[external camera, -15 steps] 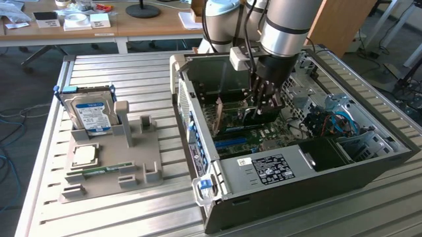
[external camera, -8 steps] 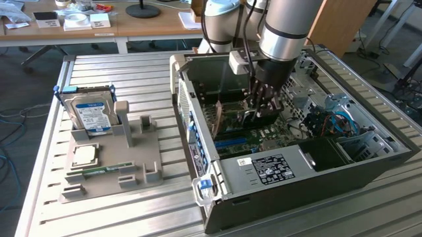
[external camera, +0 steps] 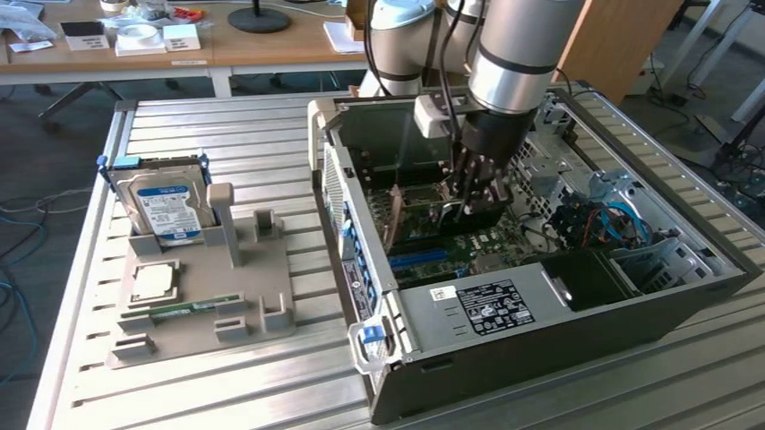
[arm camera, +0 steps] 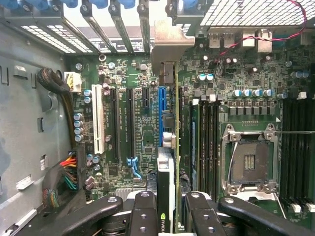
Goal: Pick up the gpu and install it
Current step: 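Insert the gpu into the slot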
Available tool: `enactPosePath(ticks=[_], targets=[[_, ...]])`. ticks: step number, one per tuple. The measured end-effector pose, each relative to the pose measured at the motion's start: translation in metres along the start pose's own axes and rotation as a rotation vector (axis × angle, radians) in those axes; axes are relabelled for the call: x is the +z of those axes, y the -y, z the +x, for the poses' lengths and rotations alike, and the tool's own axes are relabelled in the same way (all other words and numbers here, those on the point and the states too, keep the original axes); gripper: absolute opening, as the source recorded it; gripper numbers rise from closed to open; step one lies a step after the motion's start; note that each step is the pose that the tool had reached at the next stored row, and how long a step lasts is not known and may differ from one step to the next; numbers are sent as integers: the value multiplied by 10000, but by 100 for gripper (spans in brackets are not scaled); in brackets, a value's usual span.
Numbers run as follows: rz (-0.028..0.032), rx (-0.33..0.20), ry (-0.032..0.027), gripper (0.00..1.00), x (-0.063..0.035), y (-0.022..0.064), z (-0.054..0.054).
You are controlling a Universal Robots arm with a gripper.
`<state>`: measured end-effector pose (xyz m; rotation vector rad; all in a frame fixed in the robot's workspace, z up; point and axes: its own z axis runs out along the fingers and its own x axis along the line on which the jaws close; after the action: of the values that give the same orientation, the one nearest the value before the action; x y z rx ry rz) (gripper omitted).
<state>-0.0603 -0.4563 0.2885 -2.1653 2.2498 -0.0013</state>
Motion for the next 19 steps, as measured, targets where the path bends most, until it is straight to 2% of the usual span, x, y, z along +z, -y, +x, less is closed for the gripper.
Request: enactPosePath(ticks=[12,19], targets=[[-1,-1,-1,27,100,-63,6],[0,-2,-2,27,103,-112,10]])
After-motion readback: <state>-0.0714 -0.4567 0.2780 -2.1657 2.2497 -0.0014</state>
